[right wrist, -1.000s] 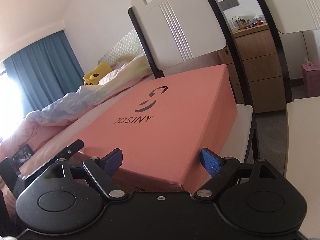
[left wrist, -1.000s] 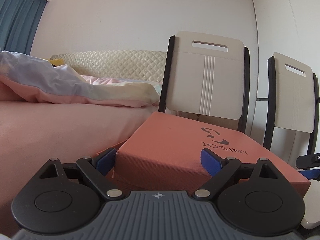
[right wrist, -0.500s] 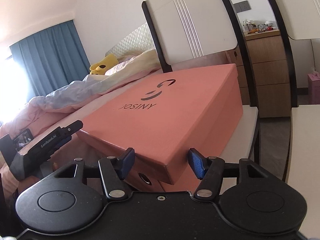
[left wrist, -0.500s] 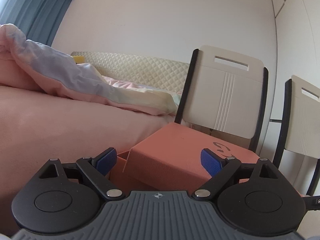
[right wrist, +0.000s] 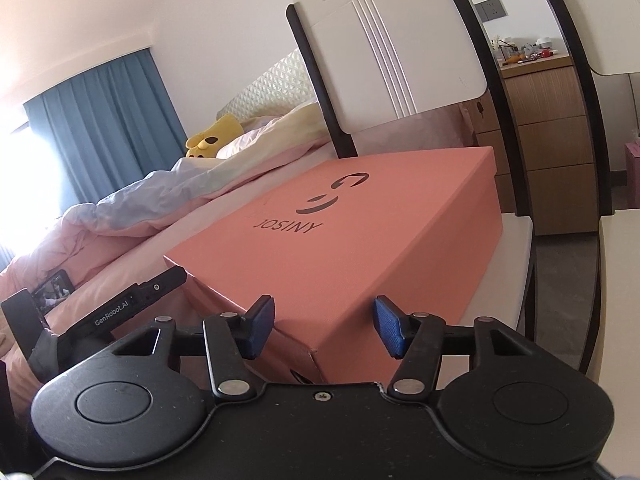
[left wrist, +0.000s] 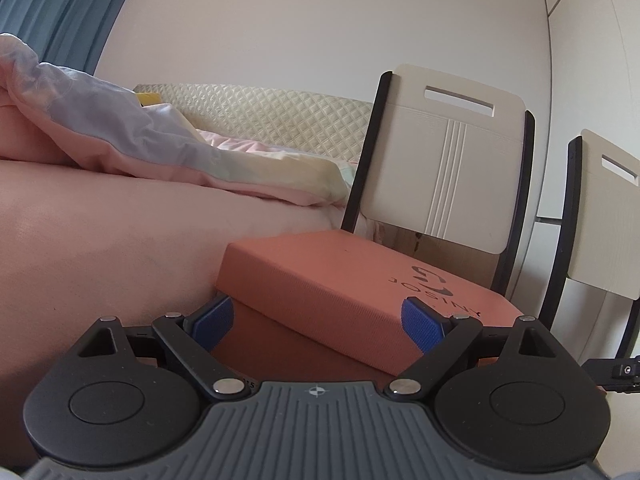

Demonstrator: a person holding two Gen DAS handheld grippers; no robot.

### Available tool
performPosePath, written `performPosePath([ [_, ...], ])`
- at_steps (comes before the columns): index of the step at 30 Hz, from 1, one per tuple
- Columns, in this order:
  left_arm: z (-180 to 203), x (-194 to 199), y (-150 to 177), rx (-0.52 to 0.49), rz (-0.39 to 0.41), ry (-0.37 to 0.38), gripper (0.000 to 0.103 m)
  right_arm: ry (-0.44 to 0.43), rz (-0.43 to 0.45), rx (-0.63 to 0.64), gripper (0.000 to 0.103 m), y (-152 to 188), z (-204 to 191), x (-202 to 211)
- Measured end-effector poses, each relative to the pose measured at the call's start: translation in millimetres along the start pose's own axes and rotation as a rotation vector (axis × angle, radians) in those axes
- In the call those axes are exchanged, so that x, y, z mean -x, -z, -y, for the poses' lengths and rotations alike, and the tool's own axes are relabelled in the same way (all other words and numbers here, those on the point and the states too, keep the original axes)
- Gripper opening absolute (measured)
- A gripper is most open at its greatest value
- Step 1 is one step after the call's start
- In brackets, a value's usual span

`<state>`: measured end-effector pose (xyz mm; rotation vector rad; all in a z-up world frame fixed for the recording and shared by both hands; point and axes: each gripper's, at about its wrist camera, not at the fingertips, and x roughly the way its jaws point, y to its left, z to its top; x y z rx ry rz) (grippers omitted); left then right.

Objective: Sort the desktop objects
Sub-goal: 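Press the lid down onto the box rim with both tools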

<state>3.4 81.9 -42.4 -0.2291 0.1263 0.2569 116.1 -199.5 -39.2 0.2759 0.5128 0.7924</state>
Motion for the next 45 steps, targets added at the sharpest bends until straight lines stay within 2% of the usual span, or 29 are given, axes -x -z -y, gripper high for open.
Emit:
performPosePath([
  [7, -2, -11, -4, -0.001, -0.006, -0.005, 0.096, -0.022, 0.011, -0.057, 0.06, 0, 6, 2],
  [10, -3, -19, -7, -0.006, -0.006, -0.042, 0.096, -0.022, 0.019, -0.063, 0.072, 3, 6, 7],
  [12, -7, -21, -8, 0.01, -0.018, -0.053, 0.096, -0.02, 0.02, -0.069, 0.072, 6, 6, 10],
  [15, -6, -25, -8, -0.011, -0.043, -0.047, 0.096, -0.005, 0.029, -0.077, 0.08, 9, 8, 14],
  [17, -9, -29, -9, 0.001, -0.071, -0.008, 0.097, 0.011, 0.036, -0.084, 0.085, 10, 10, 16],
  [21, -17, -28, -16, 0.065, -0.048, 0.03, 0.097, 0.026, 0.043, -0.127, 0.085, 10, 16, 13],
  [24, -14, -37, -23, 0.031, -0.052, -0.006, 0.097, 0.029, 0.041, -0.159, 0.084, 9, 19, 7],
  [27, -13, -45, -29, 0.017, -0.048, -0.022, 0.097, 0.034, 0.029, -0.179, 0.078, 9, 20, -1],
  [30, -11, -56, -30, -0.02, -0.079, -0.049, 0.097, 0.023, 0.015, -0.196, 0.078, 10, 19, -7],
  [36, 4, -65, -18, -0.183, -0.106, -0.114, 0.097, 0.009, -0.002, -0.123, 0.082, 13, 10, -11],
  [40, 1, -67, -18, -0.179, -0.108, -0.106, 0.098, 0.025, -0.041, -0.016, 0.087, 20, -2, -15],
  [45, 1, -64, -17, -0.182, -0.103, -0.099, 0.099, 0.071, -0.06, 0.083, 0.087, 26, -11, -25],
])
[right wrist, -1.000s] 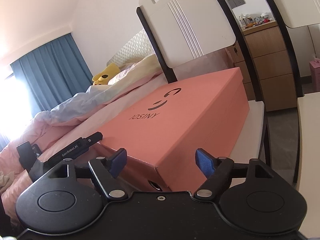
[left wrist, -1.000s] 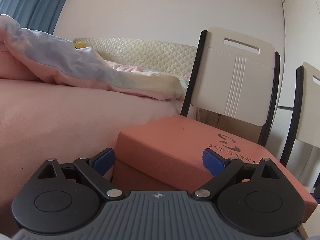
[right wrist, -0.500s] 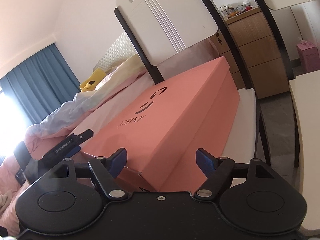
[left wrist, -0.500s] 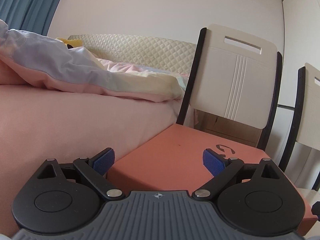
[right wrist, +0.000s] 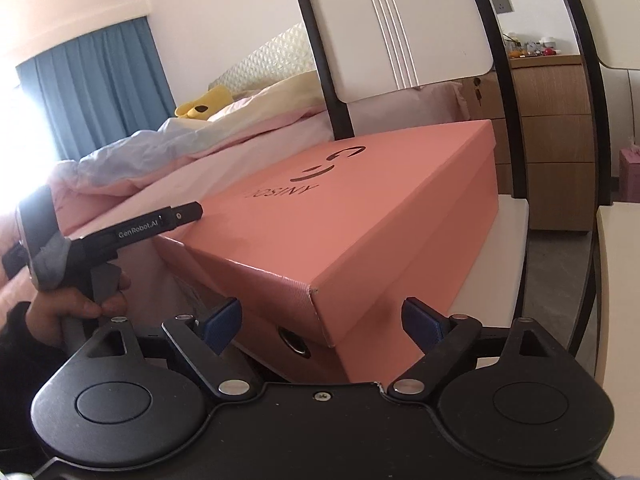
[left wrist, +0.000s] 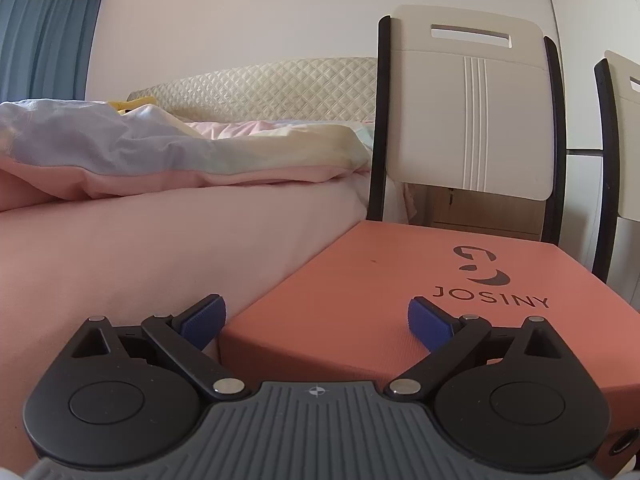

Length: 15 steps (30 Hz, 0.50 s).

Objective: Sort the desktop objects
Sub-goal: 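Press the lid down onto the box rim with both tools, then open both tools and withdraw them from the closed box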

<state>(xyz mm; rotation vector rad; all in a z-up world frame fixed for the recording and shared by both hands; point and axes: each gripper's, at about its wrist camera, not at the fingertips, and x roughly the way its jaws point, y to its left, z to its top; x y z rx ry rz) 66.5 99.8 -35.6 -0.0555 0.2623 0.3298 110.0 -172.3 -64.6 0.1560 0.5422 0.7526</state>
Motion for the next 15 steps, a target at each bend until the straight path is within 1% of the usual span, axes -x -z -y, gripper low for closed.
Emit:
performPosePath([
  [5, 0.9, 2.9, 1.2, -0.004, 0.006, 0.011, 0.099, 0.025, -0.002, 0.017, 0.086, -0.1, 0.3, -7.6],
  [11, 2.2, 6.4, 2.8, -0.01, 0.014, 0.024, 0.1, 0.065, 0.006, 0.071, 0.085, -1.4, 2.3, -3.8],
  [14, 4.4, 8.5, 4.1, -0.016, 0.02, 0.033, 0.1, 0.074, -0.02, 0.032, 0.086, -4.0, 8.1, -1.8],
  [15, 4.7, 9.1, 4.3, -0.018, 0.022, 0.037, 0.1, 0.062, -0.03, 0.008, 0.086, -5.7, 9.7, -0.2],
])
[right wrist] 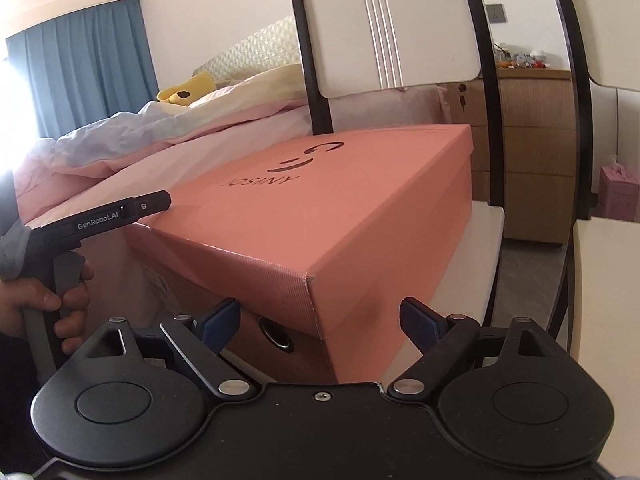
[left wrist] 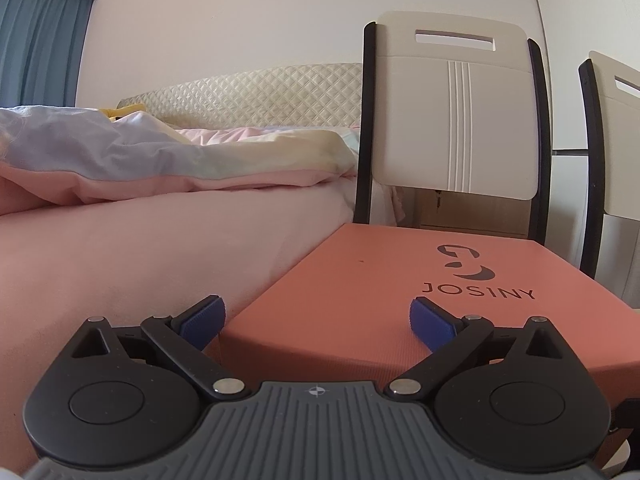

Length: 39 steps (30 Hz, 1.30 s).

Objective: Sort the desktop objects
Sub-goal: 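Open both tools and withdraw them from the closed box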

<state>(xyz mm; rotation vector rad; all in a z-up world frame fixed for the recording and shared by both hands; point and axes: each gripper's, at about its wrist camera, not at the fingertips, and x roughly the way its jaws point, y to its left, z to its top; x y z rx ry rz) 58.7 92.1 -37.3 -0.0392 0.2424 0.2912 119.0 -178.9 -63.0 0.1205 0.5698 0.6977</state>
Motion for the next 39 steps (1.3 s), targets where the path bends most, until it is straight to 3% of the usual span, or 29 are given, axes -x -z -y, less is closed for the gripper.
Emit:
performPosePath([
  [3, -1, 1, 0, 0.004, -0.001, 0.01, 0.1, -0.047, 0.009, -0.037, 0.089, -6, 3, 11],
  [9, -3, 3, 0, 0.013, -0.001, 0.018, 0.1, -0.058, 0.106, -0.145, 0.095, -17, 25, 30],
  [17, -2, 5, 1, 0.015, 0.004, 0.016, 0.1, -0.031, 0.204, -0.235, 0.097, -41, 57, 19],
  [25, -2, 9, 2, 0.019, 0.013, 0.024, 0.1, -0.015, 0.192, -0.327, 0.097, -58, 83, -18],
  [34, -9, 12, 2, 0.063, 0.008, 0.057, 0.101, -0.136, 0.185, -0.338, 0.099, -70, 73, -46],
  [37, -11, 13, 2, 0.075, 0.009, 0.067, 0.101, -0.117, 0.203, -0.309, 0.103, -78, 65, -51],
  [39, -14, 15, 1, 0.085, 0.011, 0.081, 0.101, -0.159, 0.227, -0.31, 0.102, -82, 65, -53],
])
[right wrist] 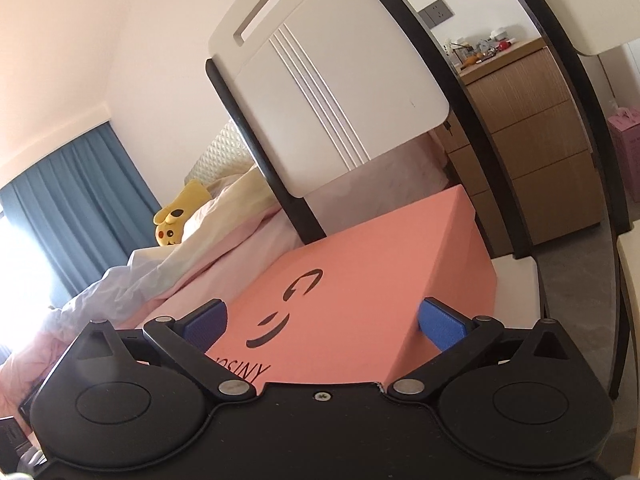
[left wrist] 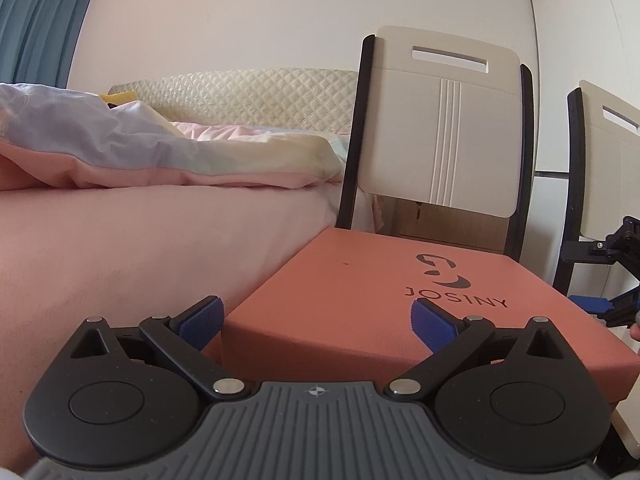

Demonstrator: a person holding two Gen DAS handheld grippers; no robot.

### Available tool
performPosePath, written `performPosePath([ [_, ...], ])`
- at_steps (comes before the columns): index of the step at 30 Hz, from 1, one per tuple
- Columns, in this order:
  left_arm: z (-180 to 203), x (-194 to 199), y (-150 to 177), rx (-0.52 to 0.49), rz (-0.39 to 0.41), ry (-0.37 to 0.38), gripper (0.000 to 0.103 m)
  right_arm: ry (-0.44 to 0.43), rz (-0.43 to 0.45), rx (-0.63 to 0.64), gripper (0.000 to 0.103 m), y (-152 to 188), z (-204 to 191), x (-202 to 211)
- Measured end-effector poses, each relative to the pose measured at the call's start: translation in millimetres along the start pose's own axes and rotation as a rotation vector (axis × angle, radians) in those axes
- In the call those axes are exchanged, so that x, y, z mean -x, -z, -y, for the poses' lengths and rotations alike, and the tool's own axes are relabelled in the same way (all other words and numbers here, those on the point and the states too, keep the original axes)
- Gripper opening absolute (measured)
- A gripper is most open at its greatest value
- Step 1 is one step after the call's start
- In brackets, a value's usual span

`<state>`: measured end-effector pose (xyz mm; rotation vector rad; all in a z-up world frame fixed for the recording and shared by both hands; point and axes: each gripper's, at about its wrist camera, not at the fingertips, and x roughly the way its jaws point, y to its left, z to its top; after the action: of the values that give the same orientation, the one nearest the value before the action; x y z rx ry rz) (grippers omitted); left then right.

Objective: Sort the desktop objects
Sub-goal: 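Open both tools and withdraw them from the closed box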

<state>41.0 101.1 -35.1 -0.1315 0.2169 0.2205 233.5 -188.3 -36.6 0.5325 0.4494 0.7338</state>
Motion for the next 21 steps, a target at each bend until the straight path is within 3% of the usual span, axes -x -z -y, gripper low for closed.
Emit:
performPosePath([
  [2, -1, 1, 0, 0.006, 0.0, 0.01, 0.101, -0.073, -0.013, -0.019, 0.096, -3, -1, -8],
  [5, -3, 2, 0, 0.017, 0.001, 0.022, 0.101, -0.063, -0.03, 0.046, 0.096, -1, -12, -19],
  [8, -6, 2, 0, 0.03, -0.003, 0.033, 0.101, -0.094, -0.021, 0.015, 0.09, -1, -8, -28],
  [16, -8, 3, 1, 0.039, -0.006, 0.052, 0.101, -0.035, 0.064, -0.038, 0.093, -8, 14, -36],
  [21, -8, 4, 1, 0.042, -0.006, 0.062, 0.101, 0.075, 0.195, -0.065, 0.1, -7, 22, -28],
])
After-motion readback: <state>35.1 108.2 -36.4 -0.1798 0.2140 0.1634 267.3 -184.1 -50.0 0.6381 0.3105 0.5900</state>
